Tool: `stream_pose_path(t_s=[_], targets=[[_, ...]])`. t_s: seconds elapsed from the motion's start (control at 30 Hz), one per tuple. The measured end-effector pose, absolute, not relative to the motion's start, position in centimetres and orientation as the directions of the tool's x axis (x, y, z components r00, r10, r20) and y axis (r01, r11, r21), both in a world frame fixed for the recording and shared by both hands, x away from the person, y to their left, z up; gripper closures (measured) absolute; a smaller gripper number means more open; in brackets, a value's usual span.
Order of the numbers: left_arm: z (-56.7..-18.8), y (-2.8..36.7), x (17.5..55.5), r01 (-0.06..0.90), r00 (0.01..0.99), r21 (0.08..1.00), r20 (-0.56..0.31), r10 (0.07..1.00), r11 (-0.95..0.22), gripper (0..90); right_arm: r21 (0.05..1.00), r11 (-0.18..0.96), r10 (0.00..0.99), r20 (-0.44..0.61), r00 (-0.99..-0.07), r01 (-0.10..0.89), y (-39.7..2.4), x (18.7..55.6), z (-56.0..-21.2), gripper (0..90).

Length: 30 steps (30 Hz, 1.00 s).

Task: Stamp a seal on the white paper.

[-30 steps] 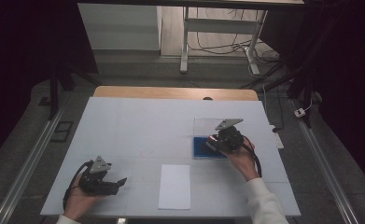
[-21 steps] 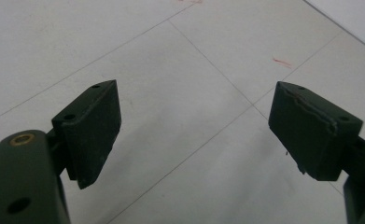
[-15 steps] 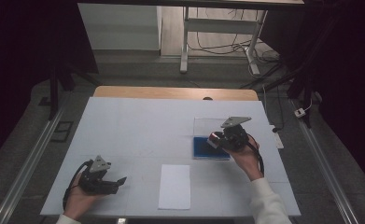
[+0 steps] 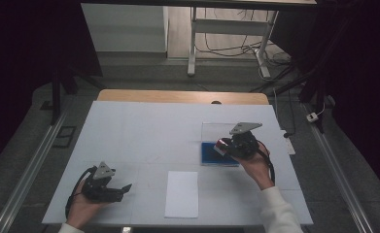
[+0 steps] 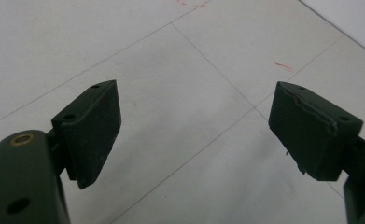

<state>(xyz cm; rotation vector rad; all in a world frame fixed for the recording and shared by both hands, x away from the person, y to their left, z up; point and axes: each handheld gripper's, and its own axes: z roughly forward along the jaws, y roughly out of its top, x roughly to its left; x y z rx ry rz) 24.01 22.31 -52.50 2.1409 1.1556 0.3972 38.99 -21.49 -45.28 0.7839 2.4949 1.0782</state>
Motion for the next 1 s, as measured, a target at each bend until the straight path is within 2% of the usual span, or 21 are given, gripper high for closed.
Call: stream_pose_path(t_s=[1.0], targets=[[-52.4, 22.1, 23.9, 0.619, 0.573, 0.676, -0.039, 0.819, -0.4, 17.7, 0.753, 0.579, 0.499, -0.023, -0.866, 0.313, -19.7, 35.1, -44.5, 69.7]])
